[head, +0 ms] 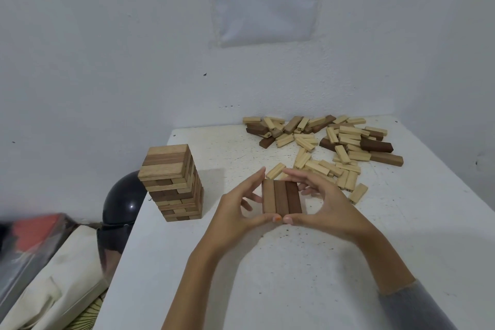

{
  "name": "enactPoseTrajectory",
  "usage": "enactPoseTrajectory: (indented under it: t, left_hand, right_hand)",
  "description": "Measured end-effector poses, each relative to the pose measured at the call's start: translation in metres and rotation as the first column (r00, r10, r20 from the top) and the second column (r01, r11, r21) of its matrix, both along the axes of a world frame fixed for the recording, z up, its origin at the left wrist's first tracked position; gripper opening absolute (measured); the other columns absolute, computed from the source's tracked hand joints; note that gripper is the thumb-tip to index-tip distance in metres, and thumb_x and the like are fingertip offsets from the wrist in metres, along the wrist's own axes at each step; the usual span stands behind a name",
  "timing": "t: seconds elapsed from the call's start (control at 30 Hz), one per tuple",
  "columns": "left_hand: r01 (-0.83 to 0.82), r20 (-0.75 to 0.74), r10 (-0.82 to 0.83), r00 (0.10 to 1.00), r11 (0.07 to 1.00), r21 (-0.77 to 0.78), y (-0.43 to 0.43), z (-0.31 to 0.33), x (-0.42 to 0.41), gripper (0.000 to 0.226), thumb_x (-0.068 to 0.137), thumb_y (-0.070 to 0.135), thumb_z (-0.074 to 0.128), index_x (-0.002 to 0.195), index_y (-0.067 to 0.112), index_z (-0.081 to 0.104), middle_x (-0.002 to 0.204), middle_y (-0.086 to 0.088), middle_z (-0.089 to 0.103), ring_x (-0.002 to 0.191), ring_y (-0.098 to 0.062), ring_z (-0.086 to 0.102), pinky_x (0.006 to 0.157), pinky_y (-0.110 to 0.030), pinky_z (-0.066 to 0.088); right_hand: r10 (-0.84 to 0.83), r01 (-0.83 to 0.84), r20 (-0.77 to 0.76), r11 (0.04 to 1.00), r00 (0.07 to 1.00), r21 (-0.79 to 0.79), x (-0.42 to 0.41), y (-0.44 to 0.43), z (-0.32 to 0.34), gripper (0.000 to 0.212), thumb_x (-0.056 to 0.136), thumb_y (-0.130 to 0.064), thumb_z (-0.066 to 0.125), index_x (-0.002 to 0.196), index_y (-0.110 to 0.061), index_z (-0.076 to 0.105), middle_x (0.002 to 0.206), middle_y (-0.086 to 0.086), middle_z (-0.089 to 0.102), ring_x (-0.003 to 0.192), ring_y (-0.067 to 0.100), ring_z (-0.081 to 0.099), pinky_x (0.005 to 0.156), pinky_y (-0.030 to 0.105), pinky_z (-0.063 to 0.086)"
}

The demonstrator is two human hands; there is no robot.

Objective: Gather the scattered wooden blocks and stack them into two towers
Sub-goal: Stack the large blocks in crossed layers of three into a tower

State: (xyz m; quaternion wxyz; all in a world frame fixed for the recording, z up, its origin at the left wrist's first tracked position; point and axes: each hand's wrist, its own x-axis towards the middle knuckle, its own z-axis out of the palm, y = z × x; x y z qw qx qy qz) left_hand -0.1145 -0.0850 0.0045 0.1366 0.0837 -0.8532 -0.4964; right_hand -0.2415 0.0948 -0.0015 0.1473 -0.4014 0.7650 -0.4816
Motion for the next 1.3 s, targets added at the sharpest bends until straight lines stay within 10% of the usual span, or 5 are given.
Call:
enactPoseTrajectory:
  t: [0.53, 0.83, 1.0, 1.3]
  left_hand:
    - [-0.08, -0.256, 0.022, 0.966, 0.972, -0.219, -0.025, 0.104, 0.011, 0.084, 0.072, 0.044, 0.072, 0.147, 0.034, 0.035, 0.129, 0.018, 0.056, 0.105, -0.01, 0.058, 0.087, -0.018, 0.047]
    - [-0.292, -0.316, 0.253, 0.914, 0.953, -0.083, -0.054, 0.115, 0.04, 0.076, 0.07, 0.037, 0.074, 0.14, 0.038, 0.044, 0.124, 0.026, 0.057, 0.111, 0.005, 0.059, 0.09, -0.01, 0.046]
    - [-0.393, -0.322, 0.368, 0.872, 0.92, -0.014, -0.07, 0.105, 0.058, 0.065, 0.071, 0.029, 0.076, 0.131, 0.038, 0.055, 0.118, 0.019, 0.063, 0.114, 0.008, 0.056, 0.089, -0.028, 0.054]
    - [-0.441, -0.241, 0.459, 0.855, 0.888, 0.13, -0.097, 0.083, 0.079, 0.062, 0.073, 0.015, 0.078, 0.132, 0.024, 0.058, 0.123, 0.016, 0.064, 0.116, 0.003, 0.058, 0.091, -0.009, 0.046]
  right_hand:
    - [0.105, -0.122, -0.075, 0.954, 0.992, -0.273, -0.003, -0.042, 0.097, 0.076, 0.063, -0.025, 0.087, 0.131, -0.033, 0.055, 0.124, -0.013, 0.063, 0.117, 0.014, 0.056, 0.098, 0.028, 0.045]
    - [0.102, -0.128, -0.122, 0.964, 0.987, -0.232, 0.017, -0.095, 0.114, 0.069, 0.065, -0.037, 0.085, 0.127, -0.044, 0.055, 0.12, -0.022, 0.059, 0.109, 0.003, 0.052, 0.089, 0.011, 0.041]
    - [0.134, -0.164, -0.15, 0.963, 0.98, -0.214, 0.03, -0.125, 0.111, 0.068, 0.066, -0.036, 0.086, 0.126, -0.043, 0.055, 0.122, -0.019, 0.057, 0.11, 0.004, 0.051, 0.09, 0.017, 0.045]
    - [0.2, -0.215, -0.144, 0.971, 0.969, -0.1, 0.044, -0.162, 0.1, 0.072, 0.065, -0.037, 0.087, 0.128, -0.045, 0.052, 0.124, -0.012, 0.053, 0.118, -0.009, 0.039, 0.097, 0.012, 0.035]
